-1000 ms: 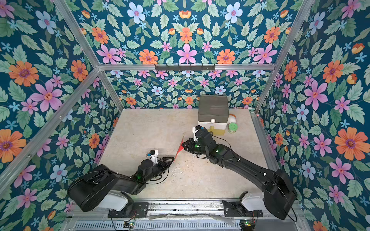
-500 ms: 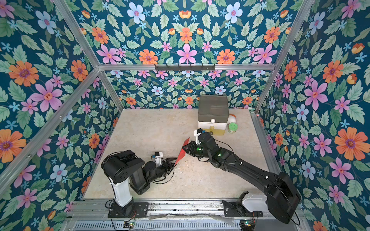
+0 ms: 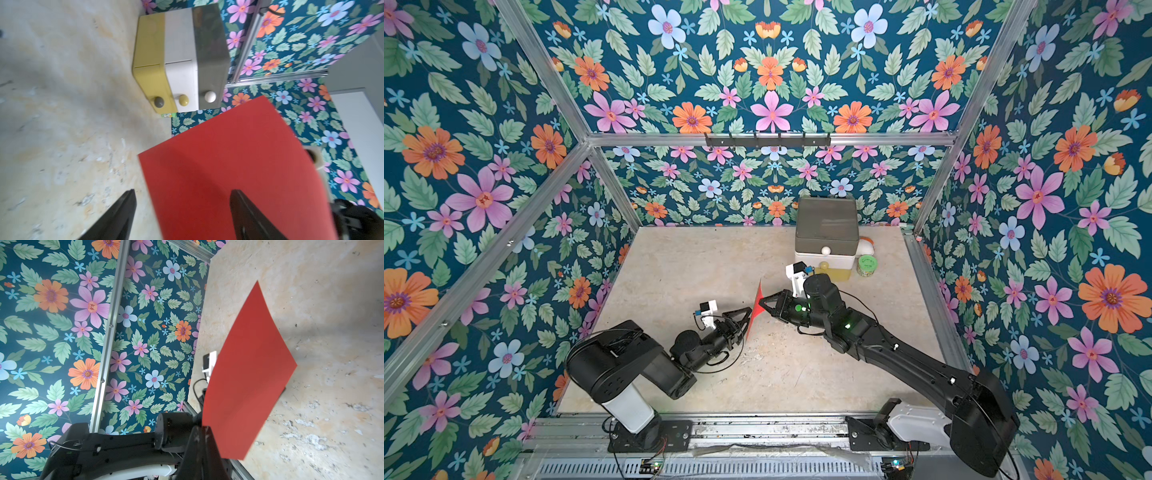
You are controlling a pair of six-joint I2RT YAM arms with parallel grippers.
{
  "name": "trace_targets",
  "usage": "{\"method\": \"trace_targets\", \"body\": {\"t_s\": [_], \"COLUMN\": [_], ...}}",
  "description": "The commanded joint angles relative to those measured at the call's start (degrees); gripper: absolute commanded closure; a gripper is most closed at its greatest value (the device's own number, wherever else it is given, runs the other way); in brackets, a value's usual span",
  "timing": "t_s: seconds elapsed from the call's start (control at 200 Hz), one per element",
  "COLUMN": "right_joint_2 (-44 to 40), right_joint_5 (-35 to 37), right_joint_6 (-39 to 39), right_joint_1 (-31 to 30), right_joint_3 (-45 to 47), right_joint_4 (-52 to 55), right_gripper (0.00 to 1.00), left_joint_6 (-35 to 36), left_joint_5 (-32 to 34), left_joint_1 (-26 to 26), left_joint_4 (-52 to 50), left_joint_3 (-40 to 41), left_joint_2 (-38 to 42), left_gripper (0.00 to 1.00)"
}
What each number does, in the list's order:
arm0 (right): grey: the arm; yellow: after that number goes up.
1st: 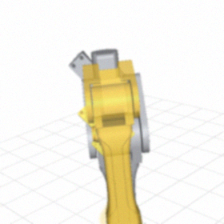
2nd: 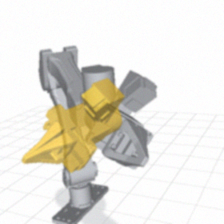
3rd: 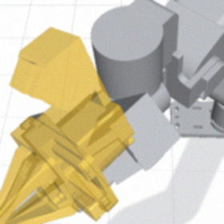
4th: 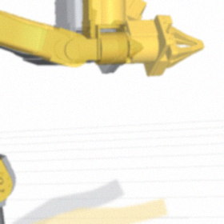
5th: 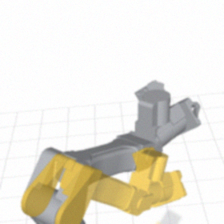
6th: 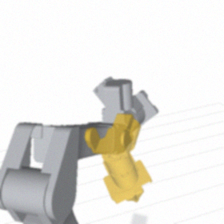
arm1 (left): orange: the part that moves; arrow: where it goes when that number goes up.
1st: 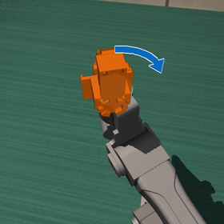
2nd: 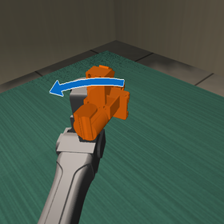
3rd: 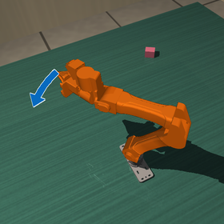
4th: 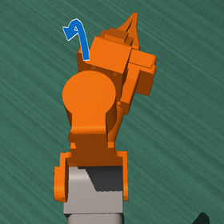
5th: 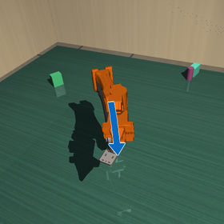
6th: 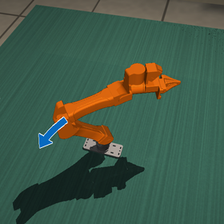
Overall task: Fold the square paper diagonally
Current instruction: Place the paper at the center of the board.
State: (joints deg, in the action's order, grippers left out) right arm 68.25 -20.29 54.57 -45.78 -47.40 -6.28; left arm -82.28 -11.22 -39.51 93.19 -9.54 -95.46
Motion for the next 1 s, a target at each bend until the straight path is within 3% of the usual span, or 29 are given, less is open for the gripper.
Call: {"method": "trace_targets", "body": {"t_s": [0.0,0.225,0.4,0.545,0.695,0.815,0.995], "right_joint_2": [-2.0,-2.0,1.9,3.5,3.0,3.3,4.0], "right_joint_5": [1.8,5.7,8.3,10.1,11.8,11.7,12.0], "right_joint_6": [3.0,3.3,1.1,-0.5,-1.1,-1.7,-2.3], "right_joint_1": [2.1,7.3,8.0,8.0,8.0,8.0,8.0], "right_joint_3": [5.0,16.6,17.5,16.6,15.8,15.7,15.8], "right_joint_4": [0.5,7.4,12.8,15.3,17.0,16.7,15.7], "right_gripper": [1.00,1.00,1.00,1.00,1.00,1.00,1.00], "left_joint_6": [0.4,8.1,15.0,17.7,18.7,19.2,20.2], "left_joint_5": [1.1,0.0,-1.1,-2.2,0.4,-1.4,-3.2], "left_joint_1": [0.8,1.2,-2.0,-5.0,-5.0,-5.1,-5.3], "left_joint_4": [1.2,-19.9,-32.7,-34.7,-40.6,-41.9,-43.9], "left_joint_3": [-0.4,-2.3,-8.8,-13.8,-15.5,-15.8,-17.1], "left_joint_2": [1.6,3.5,3.0,-1.4,-2.9,-3.6,-6.7], "left_gripper": [0.23,0.31,0.41,0.50,0.60,0.68,0.73]}}
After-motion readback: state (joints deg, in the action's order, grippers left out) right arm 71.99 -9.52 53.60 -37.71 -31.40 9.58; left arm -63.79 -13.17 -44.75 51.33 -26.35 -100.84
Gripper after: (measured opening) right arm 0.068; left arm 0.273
